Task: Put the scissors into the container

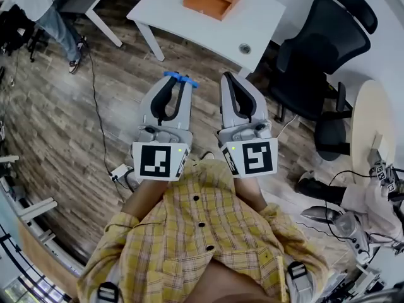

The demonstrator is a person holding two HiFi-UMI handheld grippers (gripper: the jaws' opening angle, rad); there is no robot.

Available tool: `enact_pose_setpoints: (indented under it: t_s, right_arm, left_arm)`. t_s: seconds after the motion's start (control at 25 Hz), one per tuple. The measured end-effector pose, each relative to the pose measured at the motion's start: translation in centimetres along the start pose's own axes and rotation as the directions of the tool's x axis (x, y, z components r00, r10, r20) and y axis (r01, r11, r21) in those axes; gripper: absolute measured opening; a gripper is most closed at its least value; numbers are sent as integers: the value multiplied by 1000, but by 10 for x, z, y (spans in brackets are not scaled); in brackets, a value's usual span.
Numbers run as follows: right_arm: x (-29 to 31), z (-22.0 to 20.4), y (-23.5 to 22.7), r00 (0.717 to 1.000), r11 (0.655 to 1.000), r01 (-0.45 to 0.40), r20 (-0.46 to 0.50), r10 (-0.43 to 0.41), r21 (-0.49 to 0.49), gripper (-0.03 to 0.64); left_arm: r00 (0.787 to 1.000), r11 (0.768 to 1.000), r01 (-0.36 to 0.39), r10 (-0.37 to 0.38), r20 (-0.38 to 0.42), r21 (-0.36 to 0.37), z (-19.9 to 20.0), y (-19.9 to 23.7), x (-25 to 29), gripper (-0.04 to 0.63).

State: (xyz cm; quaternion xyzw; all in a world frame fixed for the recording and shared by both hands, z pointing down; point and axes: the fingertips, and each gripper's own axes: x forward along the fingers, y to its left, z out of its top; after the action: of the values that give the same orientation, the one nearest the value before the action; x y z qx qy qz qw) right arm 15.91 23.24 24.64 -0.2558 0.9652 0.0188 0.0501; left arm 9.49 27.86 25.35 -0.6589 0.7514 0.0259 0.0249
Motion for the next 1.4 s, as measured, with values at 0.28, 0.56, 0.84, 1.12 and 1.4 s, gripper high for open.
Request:
enact_pose_setpoints:
  t_s: [0.28, 0.56, 0.84, 1.12, 1.4]
  right_arm:
    - [73, -5, -27, 999, 998, 42, -18, -43, -43, 6]
    - [143, -10, -42, 994, 992, 100, -45, -104, -76, 6]
    - [202, -10, -59, 980, 979, 180, -64, -187, -96, 6]
    - [249, -18, -69, 961, 959, 254, -79, -265, -125, 6]
    - [270, -28, -94, 950, 951, 284, -101, -296, -119, 6]
  left_arm:
    - [998, 997, 58, -56, 32, -51, -2, 41, 72, 80]
    - [992, 992, 118, -115, 41, -55, 1, 91, 130, 80]
    - [980, 980, 196, -194, 36, -43, 1, 129, 186, 80]
    - [968, 967, 247, -248, 22, 56, -4, 161, 224, 79]
    - [960, 959, 279, -279, -5, 43, -17, 166, 257, 79]
